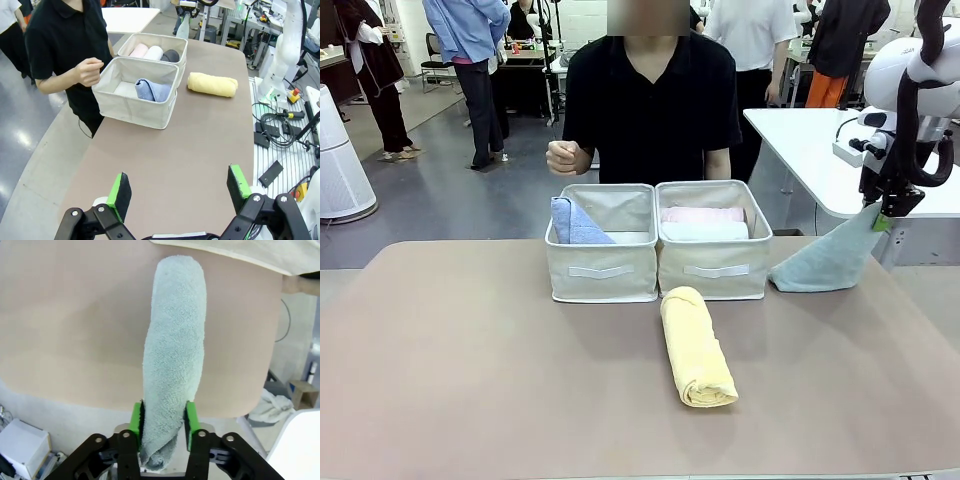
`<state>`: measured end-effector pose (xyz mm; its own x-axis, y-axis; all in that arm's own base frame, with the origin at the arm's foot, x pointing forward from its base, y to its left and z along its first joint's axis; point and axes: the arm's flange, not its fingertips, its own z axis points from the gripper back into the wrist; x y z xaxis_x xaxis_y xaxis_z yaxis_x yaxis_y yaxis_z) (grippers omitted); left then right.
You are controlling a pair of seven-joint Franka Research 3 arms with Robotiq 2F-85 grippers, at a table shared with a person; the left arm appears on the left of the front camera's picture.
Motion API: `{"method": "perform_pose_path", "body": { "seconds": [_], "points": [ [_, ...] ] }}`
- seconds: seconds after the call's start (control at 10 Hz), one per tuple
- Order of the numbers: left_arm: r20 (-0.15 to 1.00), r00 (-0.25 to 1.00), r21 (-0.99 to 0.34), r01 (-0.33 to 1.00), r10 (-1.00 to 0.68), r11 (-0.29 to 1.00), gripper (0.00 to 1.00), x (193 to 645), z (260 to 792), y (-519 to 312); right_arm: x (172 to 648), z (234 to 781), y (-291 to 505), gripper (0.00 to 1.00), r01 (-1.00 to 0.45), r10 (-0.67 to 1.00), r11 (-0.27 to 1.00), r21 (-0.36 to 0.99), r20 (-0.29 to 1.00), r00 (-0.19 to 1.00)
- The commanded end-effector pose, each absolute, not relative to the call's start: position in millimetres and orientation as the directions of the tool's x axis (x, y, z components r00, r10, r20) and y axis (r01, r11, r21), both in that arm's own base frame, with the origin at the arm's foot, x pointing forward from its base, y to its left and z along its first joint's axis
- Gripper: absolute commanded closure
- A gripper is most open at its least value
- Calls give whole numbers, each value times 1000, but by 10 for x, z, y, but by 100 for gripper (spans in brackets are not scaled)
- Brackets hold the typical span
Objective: Sort the towels based on their folding style.
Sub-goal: Pick up another triangle-folded towel from the table and place it in the left Fabric basket.
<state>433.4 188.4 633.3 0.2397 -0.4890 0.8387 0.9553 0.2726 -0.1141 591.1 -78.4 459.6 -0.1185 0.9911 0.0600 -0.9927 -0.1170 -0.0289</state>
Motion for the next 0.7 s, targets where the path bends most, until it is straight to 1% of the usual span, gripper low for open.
{"method": "perform_pose_path", "body": {
  "seconds": [0.0,0.1,0.4,0.5,0.6],
  "points": [
    [842,236,-114,957,-485,269,0,4306,6344,1874,5859,4550,-770,96,-991,988,-132,-37,74,-134],
    [842,236,-114,957,-485,269,0,4306,6344,1874,5852,4553,-766,100,-990,988,-135,-37,73,-137],
    [842,236,-114,957,-485,269,0,4306,6344,1874,5776,4622,-729,100,-989,989,-141,-35,49,-143],
    [842,236,-114,957,-485,269,0,4306,6344,1874,5640,4762,-670,88,-990,990,-139,-22,37,-139],
    [842,236,-114,957,-485,269,0,4306,6344,1874,5469,4961,-619,88,-994,994,-107,-13,8,-107]
  ]
}}
